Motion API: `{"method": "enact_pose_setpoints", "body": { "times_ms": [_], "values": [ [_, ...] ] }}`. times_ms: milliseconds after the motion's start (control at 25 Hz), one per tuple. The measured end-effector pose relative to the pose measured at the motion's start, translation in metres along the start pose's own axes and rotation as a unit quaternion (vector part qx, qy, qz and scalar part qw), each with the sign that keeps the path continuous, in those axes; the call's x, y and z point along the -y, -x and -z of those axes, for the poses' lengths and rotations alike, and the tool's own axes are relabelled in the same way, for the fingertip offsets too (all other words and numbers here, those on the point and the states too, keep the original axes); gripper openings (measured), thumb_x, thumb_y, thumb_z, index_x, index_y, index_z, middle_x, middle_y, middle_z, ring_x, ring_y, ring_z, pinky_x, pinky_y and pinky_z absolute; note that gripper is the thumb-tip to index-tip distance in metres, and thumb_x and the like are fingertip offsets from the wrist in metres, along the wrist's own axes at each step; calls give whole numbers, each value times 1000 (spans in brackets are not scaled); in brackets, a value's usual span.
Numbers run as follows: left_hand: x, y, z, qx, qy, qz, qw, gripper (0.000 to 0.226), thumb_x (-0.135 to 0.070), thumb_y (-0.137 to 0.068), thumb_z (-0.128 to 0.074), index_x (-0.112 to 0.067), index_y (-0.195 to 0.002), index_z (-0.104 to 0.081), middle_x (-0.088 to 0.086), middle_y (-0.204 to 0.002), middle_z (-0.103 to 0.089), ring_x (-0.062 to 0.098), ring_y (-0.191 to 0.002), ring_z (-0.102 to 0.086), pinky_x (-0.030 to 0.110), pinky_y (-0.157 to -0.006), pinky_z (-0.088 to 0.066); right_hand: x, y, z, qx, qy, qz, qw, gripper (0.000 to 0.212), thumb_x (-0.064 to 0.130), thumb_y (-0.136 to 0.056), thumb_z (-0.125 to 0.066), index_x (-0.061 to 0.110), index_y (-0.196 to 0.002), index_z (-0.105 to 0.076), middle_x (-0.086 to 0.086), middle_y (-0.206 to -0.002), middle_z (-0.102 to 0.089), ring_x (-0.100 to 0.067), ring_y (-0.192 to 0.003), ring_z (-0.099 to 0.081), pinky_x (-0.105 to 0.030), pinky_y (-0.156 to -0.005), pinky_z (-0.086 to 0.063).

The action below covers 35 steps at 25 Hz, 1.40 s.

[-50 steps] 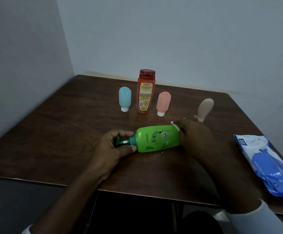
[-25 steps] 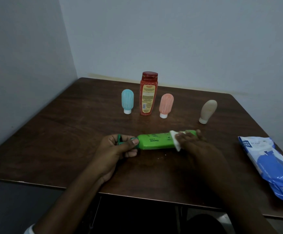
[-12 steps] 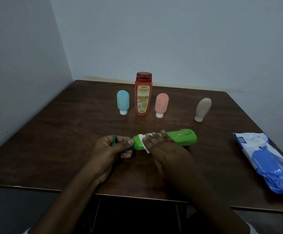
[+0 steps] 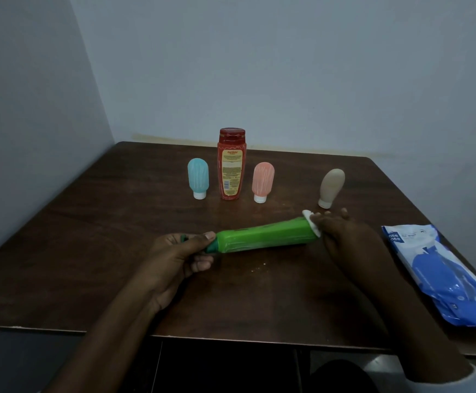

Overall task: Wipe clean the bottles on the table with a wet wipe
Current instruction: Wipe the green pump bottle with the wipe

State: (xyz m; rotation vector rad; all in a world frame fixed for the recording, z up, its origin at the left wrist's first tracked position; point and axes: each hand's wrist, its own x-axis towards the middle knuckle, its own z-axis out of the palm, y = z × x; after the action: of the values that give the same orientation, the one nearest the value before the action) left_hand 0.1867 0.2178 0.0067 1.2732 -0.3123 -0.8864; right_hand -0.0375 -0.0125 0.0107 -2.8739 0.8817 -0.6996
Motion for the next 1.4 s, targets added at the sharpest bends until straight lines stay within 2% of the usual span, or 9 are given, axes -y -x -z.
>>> {"method": "enact_pose_setpoints", "body": {
  "times_ms": [120,280,440,600,800,1000,1200,1280,1400],
  "values": [
    [1,0,1,-1,-5,11,1000,14,-22,-72,-80,-8,-74,-77,15,-71,-72,12,-54,-66,18,-49,-57,19,-4,-1,-10,-21,25,999,46,2,-85,-69,15,-129,-66,-11,-126,-69,-32,-116,-66,-43,-103,-46],
    [0,1,0,10,-7,12,1000,10,-19,-73,-79,-11,-68,-80,10,-71,-73,10,-57,-66,18,-51,-57,75,1,-8,-18,-52,114,992,50,5,-84,-59,10,-134,-61,-11,-133,-64,-26,-125,-60,-43,-115,-25],
    [1,3,2,19,0,11,1000,7,-16,-74,-79,-10,-71,-82,6,-74,-75,10,-59,-67,18,-52,-57,103,1,-13,50,-69,209,974,58,8,-86,-60,10,-143,-50,-9,-144,-56,-21,-135,-50,-28,-122,-9],
    [2,3,2,17,1,-1,1000,8,-17,-73,-79,-10,-70,-82,6,-71,-74,10,-56,-67,18,-51,-57,74,-6,-3,76,-103,121,984,58,8,-95,-58,24,-148,-43,0,-154,-44,-17,-145,-37,-32,-124,-20],
    [2,1,1,22,-5,2,1000,14,-16,-75,-80,-4,-81,-80,12,-76,-73,12,-59,-67,19,-53,-58,16,-6,10,64,-43,2,997,49,10,-91,-63,27,-137,-58,-2,-142,-57,-26,-133,-53,-36,-110,-39],
    [2,2,1,18,-3,-1,1000,15,-16,-76,-80,-2,-83,-79,11,-75,-72,11,-59,-66,19,-52,-57,15,-10,14,74,25,-60,995,44,22,-96,-58,31,-140,-55,-3,-141,-59,-28,-137,-48,-40,-106,-42],
    [1,3,0,16,-8,8,1000,11,-18,-76,-79,-9,-69,-80,12,-72,-72,12,-58,-67,20,-52,-58,72,-9,9,120,-37,40,991,67,11,-92,-62,25,-152,-36,1,-160,-33,-15,-150,-23,-30,-124,-10],
    [1,3,-1,16,-15,15,1000,12,-18,-75,-80,-9,-67,-80,12,-71,-72,12,-58,-67,20,-53,-59,105,-5,0,104,-66,106,987,64,13,-96,-56,25,-154,-31,9,-159,-26,-1,-144,-14,-21,-120,3],
    [1,4,0,24,-28,15,999,14,-20,-75,-80,-7,-71,-79,14,-75,-74,12,-60,-67,20,-55,-58,141,5,-15,42,-69,166,983,48,14,-95,-42,13,-142,-53,-2,-145,-54,-15,-137,-48,-36,-123,-22]
  ]
}}
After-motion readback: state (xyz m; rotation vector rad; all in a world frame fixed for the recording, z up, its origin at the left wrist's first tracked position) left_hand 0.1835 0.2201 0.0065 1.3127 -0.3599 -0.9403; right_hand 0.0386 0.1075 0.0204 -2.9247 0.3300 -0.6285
